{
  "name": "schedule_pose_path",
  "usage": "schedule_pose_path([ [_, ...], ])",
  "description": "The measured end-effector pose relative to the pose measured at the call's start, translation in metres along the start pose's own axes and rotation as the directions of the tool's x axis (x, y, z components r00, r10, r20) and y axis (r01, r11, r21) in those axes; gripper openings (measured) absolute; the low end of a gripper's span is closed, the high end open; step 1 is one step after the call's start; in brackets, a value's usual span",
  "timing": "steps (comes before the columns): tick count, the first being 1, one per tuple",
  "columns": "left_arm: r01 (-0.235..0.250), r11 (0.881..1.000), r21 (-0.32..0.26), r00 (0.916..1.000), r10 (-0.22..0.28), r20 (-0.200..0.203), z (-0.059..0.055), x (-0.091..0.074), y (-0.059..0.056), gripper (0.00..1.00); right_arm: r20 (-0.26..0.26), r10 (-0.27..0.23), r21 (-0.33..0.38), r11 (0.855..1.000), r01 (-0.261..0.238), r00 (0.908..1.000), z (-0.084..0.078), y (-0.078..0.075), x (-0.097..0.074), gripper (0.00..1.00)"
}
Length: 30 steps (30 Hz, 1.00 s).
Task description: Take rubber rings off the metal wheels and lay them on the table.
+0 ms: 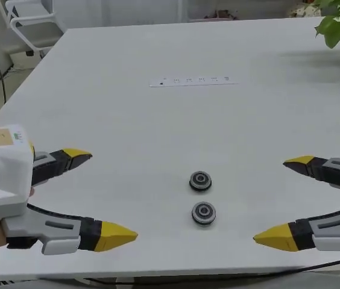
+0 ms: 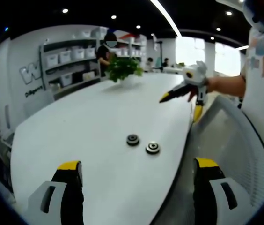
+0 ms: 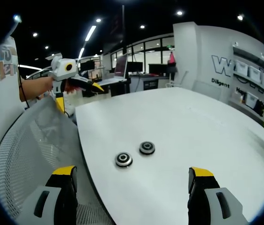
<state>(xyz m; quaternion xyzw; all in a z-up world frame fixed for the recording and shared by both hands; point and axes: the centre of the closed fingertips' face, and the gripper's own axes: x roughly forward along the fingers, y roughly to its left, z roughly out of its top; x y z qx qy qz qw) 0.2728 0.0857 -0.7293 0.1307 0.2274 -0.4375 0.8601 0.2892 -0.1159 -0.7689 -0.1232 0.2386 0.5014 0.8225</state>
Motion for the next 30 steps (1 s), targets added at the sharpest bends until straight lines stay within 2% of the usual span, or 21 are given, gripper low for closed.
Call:
schedule_pose_path([
  [15, 0.005, 1.000, 0.013, 1.0000, -0.005, -0.006, 0.002, 0.004, 0.003, 0.99, 0.008, 0.000, -0.007, 1.000, 0.000, 1.0000, 0.002, -0.004, 0.003, 0.99],
  [30, 0.010, 0.999, 0.039, 0.9999, -0.010, 0.003, 0.013, 0.009, 0.010, 0.96, 0.029, 0.004, -0.031, 1.000, -0.003, 0.9996, 0.015, -0.010, 0.008, 0.99],
])
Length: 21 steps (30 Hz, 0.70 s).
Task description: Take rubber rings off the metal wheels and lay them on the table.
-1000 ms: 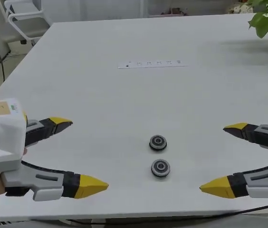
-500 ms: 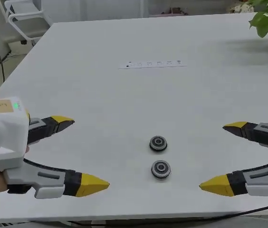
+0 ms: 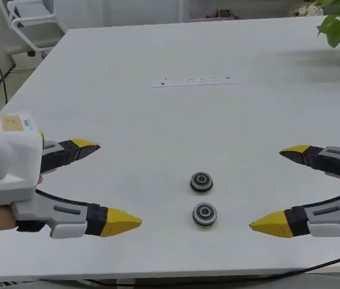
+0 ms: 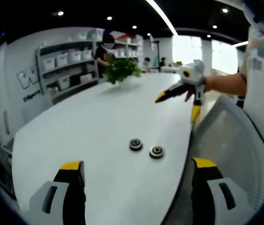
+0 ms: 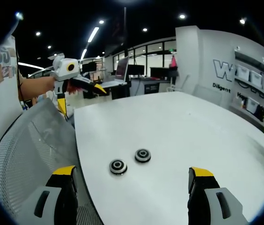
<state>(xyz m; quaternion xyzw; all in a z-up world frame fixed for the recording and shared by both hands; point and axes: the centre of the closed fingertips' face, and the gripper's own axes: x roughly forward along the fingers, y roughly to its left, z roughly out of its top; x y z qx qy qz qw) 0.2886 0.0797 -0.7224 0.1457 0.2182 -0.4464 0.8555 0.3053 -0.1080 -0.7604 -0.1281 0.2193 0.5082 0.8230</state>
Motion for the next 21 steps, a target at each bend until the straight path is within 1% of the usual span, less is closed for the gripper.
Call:
schedule_pose_path([
  [5, 0.008, 1.000, 0.012, 1.0000, -0.008, -0.004, 0.003, 0.004, 0.003, 0.95, 0.000, 0.011, -0.017, 1.000, -0.011, 0.9999, 0.004, -0.001, 0.004, 0.99],
  [10, 0.018, 1.000, 0.012, 0.9998, -0.018, -0.005, 0.005, 0.010, 0.005, 0.94, 0.002, 0.017, -0.024, 1.000, -0.017, 0.9998, 0.006, -0.004, 0.008, 0.99],
  [16, 0.032, 0.999, 0.015, 0.9995, -0.032, -0.003, 0.008, 0.017, 0.006, 0.93, -0.009, 0.025, -0.034, 0.999, -0.025, 0.9997, 0.002, -0.007, 0.013, 0.99],
  [21, 0.049, 0.998, 0.025, 0.9987, -0.049, -0.012, 0.007, 0.026, 0.005, 0.91, -0.013, 0.030, -0.040, 0.999, -0.031, 0.9995, -0.001, -0.008, 0.018, 0.99],
])
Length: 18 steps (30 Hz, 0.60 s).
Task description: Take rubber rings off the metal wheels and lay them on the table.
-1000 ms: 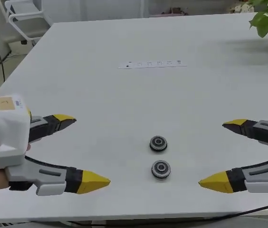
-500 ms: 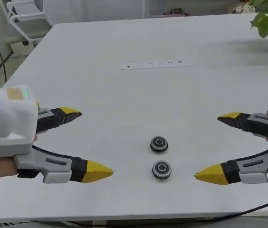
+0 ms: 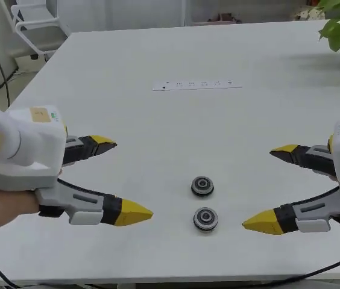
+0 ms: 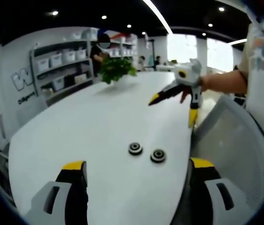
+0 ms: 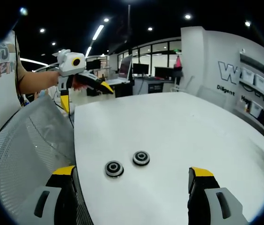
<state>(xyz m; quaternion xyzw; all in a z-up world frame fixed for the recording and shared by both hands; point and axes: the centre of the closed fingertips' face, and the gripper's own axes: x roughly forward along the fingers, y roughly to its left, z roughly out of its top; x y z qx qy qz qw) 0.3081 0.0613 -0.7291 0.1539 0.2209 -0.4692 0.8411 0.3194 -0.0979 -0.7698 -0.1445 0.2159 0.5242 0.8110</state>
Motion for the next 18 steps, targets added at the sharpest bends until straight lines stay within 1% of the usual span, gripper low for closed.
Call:
schedule_pose_path([
  [3, 0.005, 1.000, -0.003, 1.0000, -0.005, -0.002, -0.001, 0.004, 0.000, 0.89, 0.006, 0.003, -0.006, 1.000, -0.003, 1.0000, 0.000, 0.000, 0.003, 0.99],
  [7, 0.015, 1.000, 0.019, 0.9999, -0.015, 0.008, 0.002, 0.010, -0.002, 0.85, 0.007, 0.009, -0.010, 1.000, -0.009, 0.9999, -0.001, -0.001, 0.007, 0.99],
  [8, 0.016, 1.000, 0.021, 0.9998, -0.016, 0.010, 0.003, 0.011, -0.002, 0.85, 0.007, 0.011, -0.010, 1.000, -0.011, 0.9999, -0.001, -0.001, 0.008, 0.99],
  [10, 0.025, 0.999, 0.025, 0.9996, -0.025, 0.009, 0.004, 0.014, -0.003, 0.85, 0.003, 0.018, -0.019, 1.000, -0.018, 0.9998, -0.003, 0.000, 0.010, 0.94],
  [13, 0.040, 0.998, 0.039, 0.9992, -0.040, 0.001, 0.005, 0.019, -0.006, 0.84, 0.008, 0.027, -0.026, 0.999, -0.027, 0.9996, -0.003, 0.001, 0.013, 0.95],
  [18, 0.055, 0.997, 0.057, 0.9985, -0.055, 0.002, 0.006, 0.027, -0.008, 0.81, 0.009, 0.032, -0.028, 0.999, -0.032, 0.9994, -0.004, 0.001, 0.017, 0.92],
])
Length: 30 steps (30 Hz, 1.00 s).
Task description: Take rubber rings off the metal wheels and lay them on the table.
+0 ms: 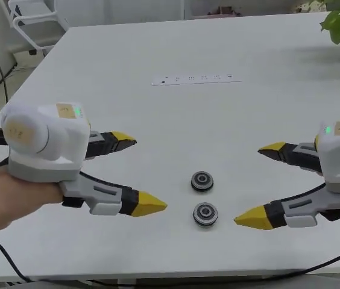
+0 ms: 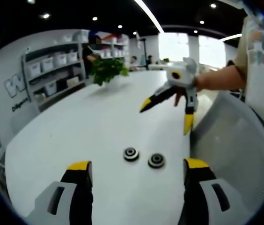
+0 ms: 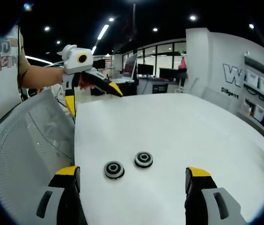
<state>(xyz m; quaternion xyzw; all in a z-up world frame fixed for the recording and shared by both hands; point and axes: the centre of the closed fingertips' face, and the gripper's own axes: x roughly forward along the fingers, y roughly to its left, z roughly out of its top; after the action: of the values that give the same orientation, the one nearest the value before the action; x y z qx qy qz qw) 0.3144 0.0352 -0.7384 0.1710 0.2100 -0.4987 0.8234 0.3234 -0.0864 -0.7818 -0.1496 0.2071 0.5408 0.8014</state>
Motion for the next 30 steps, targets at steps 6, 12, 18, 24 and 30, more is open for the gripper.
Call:
schedule_pose_path([
  [6, 0.028, 1.000, 0.000, 0.9995, -0.028, -0.011, -0.004, 0.012, -0.004, 0.79, 0.001, 0.018, -0.004, 1.000, -0.018, 0.9998, -0.004, 0.002, 0.006, 0.90],
  [12, 0.051, 0.999, -0.007, 0.9985, -0.051, -0.019, -0.007, 0.021, -0.008, 0.77, -0.006, 0.031, -0.010, 0.999, -0.031, 0.9995, -0.009, 0.005, 0.014, 0.87],
  [18, 0.071, 0.997, -0.013, 0.9972, -0.071, -0.022, -0.009, 0.029, -0.009, 0.72, -0.012, 0.047, -0.016, 0.999, -0.047, 0.9988, -0.013, 0.007, 0.020, 0.83],
  [24, 0.089, 0.996, -0.023, 0.9957, -0.089, -0.024, -0.012, 0.040, -0.013, 0.70, -0.017, 0.053, -0.012, 0.999, -0.053, 0.9985, -0.021, 0.007, 0.028, 0.77],
  [30, 0.113, 0.993, -0.024, 0.9929, -0.114, -0.035, -0.017, 0.049, -0.019, 0.66, -0.022, 0.064, -0.002, 0.998, -0.064, 0.9977, -0.026, 0.010, 0.034, 0.72],
])
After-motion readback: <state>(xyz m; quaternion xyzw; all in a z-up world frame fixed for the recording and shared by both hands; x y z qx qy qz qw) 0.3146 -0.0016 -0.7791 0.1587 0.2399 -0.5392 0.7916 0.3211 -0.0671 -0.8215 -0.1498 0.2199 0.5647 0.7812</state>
